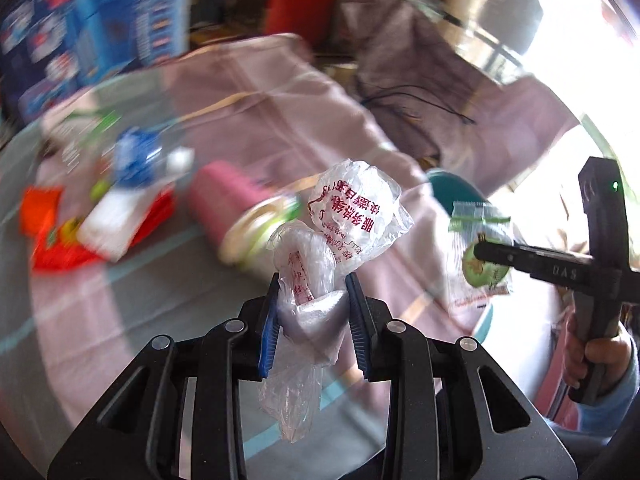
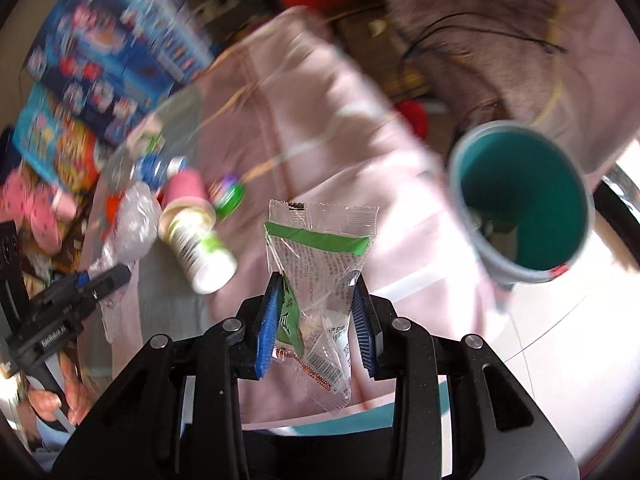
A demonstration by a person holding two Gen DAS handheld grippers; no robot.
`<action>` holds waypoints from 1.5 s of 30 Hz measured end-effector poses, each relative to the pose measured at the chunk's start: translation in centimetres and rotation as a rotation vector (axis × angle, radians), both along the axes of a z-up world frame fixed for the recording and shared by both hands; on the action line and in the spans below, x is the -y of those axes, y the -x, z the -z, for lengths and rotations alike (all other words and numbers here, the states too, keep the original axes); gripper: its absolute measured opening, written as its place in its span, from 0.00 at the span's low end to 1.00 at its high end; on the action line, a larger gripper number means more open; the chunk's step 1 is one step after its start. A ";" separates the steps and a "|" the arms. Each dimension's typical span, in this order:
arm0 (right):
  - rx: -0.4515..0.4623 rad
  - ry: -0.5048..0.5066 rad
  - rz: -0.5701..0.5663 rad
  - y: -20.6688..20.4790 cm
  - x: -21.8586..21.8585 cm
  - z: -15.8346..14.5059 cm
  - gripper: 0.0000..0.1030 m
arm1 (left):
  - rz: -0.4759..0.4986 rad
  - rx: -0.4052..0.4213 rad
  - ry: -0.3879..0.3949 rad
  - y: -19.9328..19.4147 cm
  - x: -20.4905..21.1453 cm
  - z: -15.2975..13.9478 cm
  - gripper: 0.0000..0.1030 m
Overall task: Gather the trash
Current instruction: 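Carry both bags over the teal bin and open both grippers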
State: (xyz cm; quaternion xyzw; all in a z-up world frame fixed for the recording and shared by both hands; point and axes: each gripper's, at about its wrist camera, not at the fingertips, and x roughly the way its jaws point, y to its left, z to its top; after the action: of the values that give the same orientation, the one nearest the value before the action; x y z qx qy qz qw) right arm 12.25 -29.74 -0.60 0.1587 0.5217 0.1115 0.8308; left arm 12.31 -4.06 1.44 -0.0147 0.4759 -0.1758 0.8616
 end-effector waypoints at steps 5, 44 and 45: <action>0.053 -0.019 0.132 -0.6 7.4 -1.4 0.32 | 0.115 0.002 -0.023 -2.6 7.7 -0.7 0.31; -0.103 -0.002 0.380 -6.6 24.6 7.2 0.33 | 0.376 -0.184 -0.140 -13.5 32.2 8.0 0.80; -0.105 -0.002 0.378 -6.7 24.6 7.3 0.35 | 0.374 -0.184 -0.137 -13.4 32.0 8.0 0.81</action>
State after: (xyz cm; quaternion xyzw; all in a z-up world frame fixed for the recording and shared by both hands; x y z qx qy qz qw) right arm 18.94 -54.29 -7.86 0.2601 0.5252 -0.0545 0.8084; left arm 25.75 -36.09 -6.58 0.1166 0.5578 -0.2978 0.7659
